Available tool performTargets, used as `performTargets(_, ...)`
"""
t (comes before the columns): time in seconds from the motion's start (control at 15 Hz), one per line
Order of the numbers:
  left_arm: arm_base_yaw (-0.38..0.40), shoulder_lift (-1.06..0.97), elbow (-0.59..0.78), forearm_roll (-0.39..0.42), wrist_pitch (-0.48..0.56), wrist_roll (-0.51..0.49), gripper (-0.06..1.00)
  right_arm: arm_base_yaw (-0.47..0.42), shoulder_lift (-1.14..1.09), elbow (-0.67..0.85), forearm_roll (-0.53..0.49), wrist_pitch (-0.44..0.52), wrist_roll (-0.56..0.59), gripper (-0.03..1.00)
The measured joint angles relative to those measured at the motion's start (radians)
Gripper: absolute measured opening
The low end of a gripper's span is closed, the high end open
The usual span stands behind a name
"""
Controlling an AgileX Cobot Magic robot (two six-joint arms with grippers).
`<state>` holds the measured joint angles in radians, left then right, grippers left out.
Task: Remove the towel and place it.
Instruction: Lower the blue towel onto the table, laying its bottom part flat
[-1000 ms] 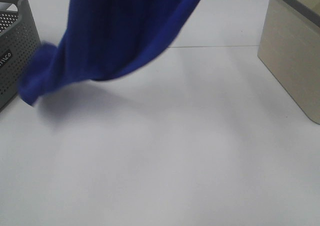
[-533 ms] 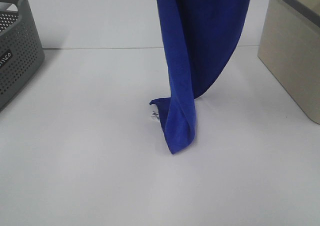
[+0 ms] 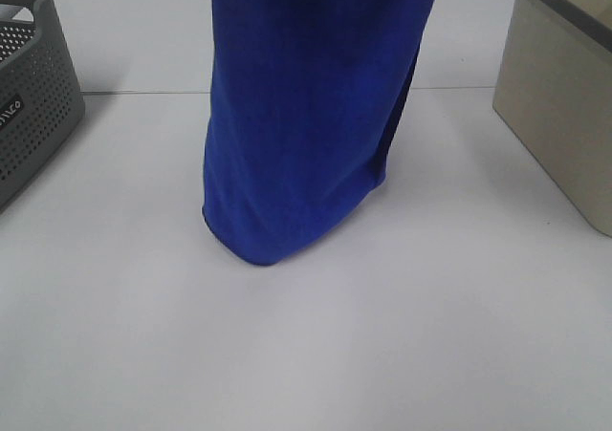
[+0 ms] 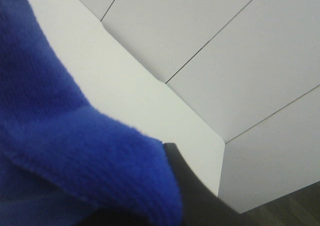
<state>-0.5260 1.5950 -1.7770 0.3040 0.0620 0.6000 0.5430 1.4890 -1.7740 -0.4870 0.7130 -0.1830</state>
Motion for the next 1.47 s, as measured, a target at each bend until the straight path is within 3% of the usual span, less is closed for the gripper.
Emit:
performTargets(0.4,0.184,0.113,-0.024,-0.065,-0.298,-0.077,0.00,-0.004,0.251,-0.212,-0.066,-0.250,0.001,0.02)
performTargets(0.67,0.253,0.266,-0.202,-0.128,-0.324,-0.078,0.00,-0.084,0.378,-0.300,-0.067,-0.476,0.096,0.02)
performTargets(0.87,0.297,0.484,-0.455,-0.165,-0.328,-0.078,0.00,-0.139,0.522,-0.396,-0.067,-0.652,0.167,0.02)
performTargets(1.13,0.304,0.625,-0.598,-0.180,-0.351,-0.078,0.00,-0.155,0.621,-0.457,-0.063,-0.752,0.183,0.02)
performTargets(1.47,0.304,0.683,-0.705,-0.183,-0.368,-0.078,0.00,-0.188,0.645,-0.507,-0.039,-0.797,0.183,0.02)
